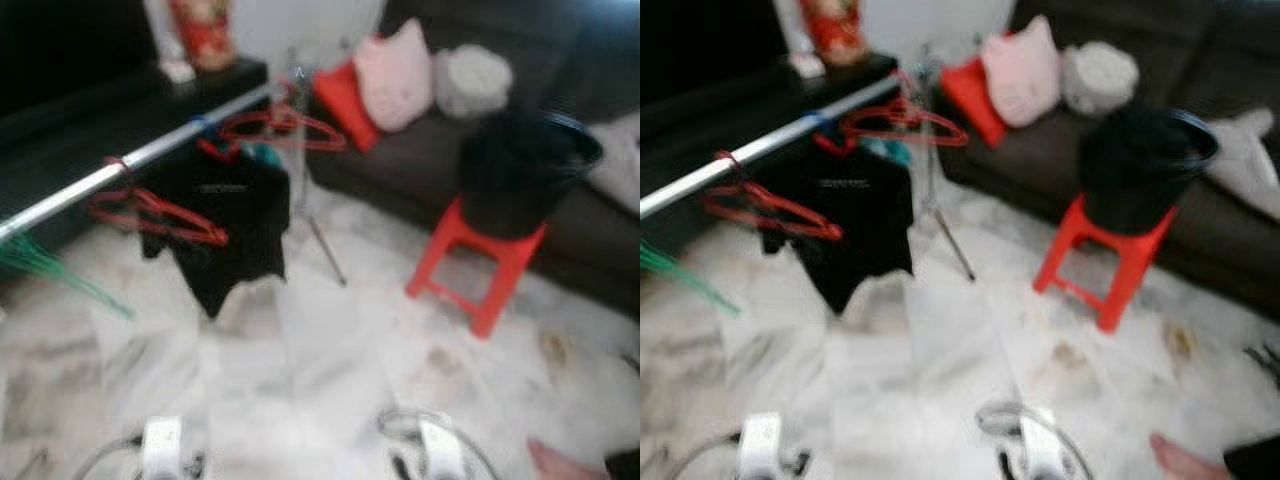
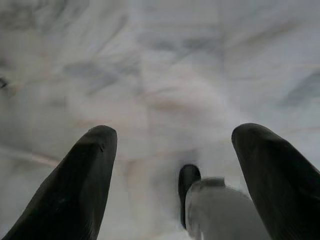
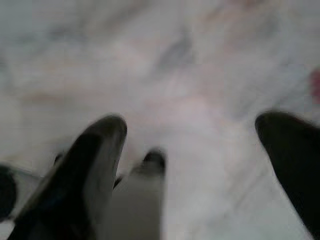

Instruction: Hang hanger

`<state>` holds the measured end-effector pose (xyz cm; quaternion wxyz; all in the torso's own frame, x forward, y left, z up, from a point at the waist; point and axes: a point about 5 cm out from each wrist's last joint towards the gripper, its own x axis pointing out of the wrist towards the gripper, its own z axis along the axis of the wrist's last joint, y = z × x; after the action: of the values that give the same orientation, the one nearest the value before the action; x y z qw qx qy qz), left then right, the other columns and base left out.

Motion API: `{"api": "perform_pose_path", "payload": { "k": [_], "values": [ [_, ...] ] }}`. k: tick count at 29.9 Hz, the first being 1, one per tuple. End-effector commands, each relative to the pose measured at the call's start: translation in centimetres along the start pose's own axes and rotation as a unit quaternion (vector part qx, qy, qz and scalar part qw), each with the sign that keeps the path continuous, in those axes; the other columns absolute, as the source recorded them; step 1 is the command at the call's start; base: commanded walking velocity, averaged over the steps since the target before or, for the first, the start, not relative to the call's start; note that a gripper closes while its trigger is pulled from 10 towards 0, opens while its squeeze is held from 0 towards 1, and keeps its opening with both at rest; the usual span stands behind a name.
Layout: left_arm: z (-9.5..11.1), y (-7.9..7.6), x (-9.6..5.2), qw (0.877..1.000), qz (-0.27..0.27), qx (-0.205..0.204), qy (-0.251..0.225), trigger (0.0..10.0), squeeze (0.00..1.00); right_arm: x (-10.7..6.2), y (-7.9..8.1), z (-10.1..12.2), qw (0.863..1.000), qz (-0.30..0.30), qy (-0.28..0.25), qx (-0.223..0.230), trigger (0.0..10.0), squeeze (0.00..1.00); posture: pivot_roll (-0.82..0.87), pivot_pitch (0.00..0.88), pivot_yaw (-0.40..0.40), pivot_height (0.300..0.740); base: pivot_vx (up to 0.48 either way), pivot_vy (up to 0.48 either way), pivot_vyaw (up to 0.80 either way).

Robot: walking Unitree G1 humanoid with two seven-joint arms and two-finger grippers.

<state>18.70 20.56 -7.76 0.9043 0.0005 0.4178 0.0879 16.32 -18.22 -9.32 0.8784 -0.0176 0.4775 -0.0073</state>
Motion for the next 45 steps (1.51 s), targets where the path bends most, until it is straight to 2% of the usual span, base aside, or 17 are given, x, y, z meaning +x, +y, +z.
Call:
{"api": "perform_pose_path", "payload": {
  "k": [1, 7, 20, 26, 45],
  "values": [
    [-0.17, 1.33, -0.09, 1.000, 0.016, 0.002, 0.003, 10.0, 0.00, 0.22, 1.24, 0.95, 1.000, 0.015, -0.014, 0.007, 10.0, 0.00, 0.02, 0.000, -0.003, 0.740, 0.266, 0.000, -0.49],
    [-0.19, 1.38, -0.09, 1.000, 0.015, 0.005, 0.004, 10.0, 0.00, 0.21, 1.31, 0.98, 1.000, 0.014, -0.017, 0.008, 10.0, 0.00, 0.01, 0.000, 0.001, 0.732, 0.269, 0.000, -0.48],
    [-0.42, 1.56, -0.16, 1.000, 0.017, 0.006, 0.006, 10.0, 0.00, 0.17, 1.39, 0.82, 1.000, 0.012, -0.019, 0.009, 10.0, 0.00, 0.01, 0.000, 0.002, 0.728, 0.269, 0.000, 0.00],
    [-0.51, 1.53, -0.18, 1.000, 0.016, 0.007, 0.007, 10.0, 0.00, 0.15, 1.41, 0.75, 1.000, 0.012, -0.020, 0.011, 10.0, 0.00, 0.01, 0.000, 0.002, 0.728, 0.270, 0.000, -0.65],
    [-0.89, 1.59, -0.28, 1.000, 0.014, 0.010, 0.011, 10.0, 0.00, 0.08, 1.56, 0.43, 1.000, 0.014, -0.020, 0.009, 10.0, 0.00, 0.00, 0.000, 0.005, 0.728, 0.269, 0.000, 0.00]
  ]
}}
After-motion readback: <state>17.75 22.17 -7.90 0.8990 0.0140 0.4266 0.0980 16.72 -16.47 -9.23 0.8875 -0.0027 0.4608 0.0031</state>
